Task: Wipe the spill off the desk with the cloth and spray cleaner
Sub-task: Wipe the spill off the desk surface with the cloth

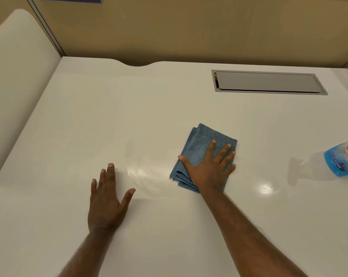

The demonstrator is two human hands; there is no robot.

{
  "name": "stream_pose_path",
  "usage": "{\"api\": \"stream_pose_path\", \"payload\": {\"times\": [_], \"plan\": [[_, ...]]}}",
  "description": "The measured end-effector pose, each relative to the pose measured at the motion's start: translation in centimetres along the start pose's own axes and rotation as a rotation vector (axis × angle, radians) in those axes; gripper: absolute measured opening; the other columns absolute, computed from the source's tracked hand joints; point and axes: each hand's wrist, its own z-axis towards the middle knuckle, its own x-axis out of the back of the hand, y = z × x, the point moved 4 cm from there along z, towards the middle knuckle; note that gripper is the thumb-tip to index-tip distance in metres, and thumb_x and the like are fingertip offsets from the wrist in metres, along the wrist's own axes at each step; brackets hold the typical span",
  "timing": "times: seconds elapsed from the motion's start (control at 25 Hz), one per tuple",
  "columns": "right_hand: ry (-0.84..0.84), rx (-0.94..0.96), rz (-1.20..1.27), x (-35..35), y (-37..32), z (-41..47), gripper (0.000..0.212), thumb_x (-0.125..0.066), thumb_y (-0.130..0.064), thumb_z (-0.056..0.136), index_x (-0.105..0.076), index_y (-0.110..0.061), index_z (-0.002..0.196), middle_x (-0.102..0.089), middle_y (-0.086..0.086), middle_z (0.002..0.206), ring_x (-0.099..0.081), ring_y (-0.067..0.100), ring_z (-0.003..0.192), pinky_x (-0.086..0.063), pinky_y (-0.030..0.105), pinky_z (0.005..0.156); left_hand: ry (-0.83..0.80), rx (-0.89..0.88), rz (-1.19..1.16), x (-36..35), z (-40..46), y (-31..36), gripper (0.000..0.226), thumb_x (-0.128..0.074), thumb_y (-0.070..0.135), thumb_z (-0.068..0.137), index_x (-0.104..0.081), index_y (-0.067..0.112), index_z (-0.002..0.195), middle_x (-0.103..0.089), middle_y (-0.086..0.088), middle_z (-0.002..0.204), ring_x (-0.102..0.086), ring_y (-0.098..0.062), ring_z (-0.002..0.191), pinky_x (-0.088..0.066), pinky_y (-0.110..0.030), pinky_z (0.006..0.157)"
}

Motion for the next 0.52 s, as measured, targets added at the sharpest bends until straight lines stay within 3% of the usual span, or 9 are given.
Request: {"api": "stream_pose_path", "payload": {"times": [0.12, 0.32, 0.52], "plan": [[-0.004, 0.015, -0.036, -0.6, -0.9, 0.5, 0.121, -0.032, -0.095, 0.061, 0.002, -0.024, 0.153, 0.01, 0.025, 0.159, 0.011, 0.048, 0.144, -0.003, 0.068, 0.112, 0.005, -0.001, 0.003, 0.0, -0.1, -0.1, 0.088, -0.011, 0.075, 0.085, 0.01, 0.02, 0.15, -0.005, 0.006, 0.159, 0.001, -0.008, 0.146, 0.005, -0.033, 0.12], [0.007, 0.029, -0.034, -1.1, -3.3, 2.4, 0.094, -0.046, -0.064, 0.079, -0.004, -0.026, 0.153, 0.007, 0.023, 0.16, 0.01, 0.053, 0.142, -0.004, 0.071, 0.11, 0.01, -0.006, 0.005, -0.2, 0.0, -0.2, 0.088, -0.011, 0.075, 0.086, 0.008, 0.019, 0.151, -0.007, 0.004, 0.16, -0.003, -0.012, 0.147, 0.003, -0.034, 0.12], [-0.014, 0.188, -0.114, -1.9, -6.0, 4.1, 0.09, -0.045, -0.06, 0.08, -0.004, -0.028, 0.153, 0.003, 0.018, 0.162, 0.005, 0.052, 0.143, -0.006, 0.069, 0.111, 0.018, -0.016, -0.017, -0.1, 0.0, 0.0, 0.086, -0.015, 0.073, 0.087, 0.008, 0.02, 0.152, -0.008, 0.004, 0.161, -0.004, -0.014, 0.148, 0.001, -0.037, 0.12]]}}
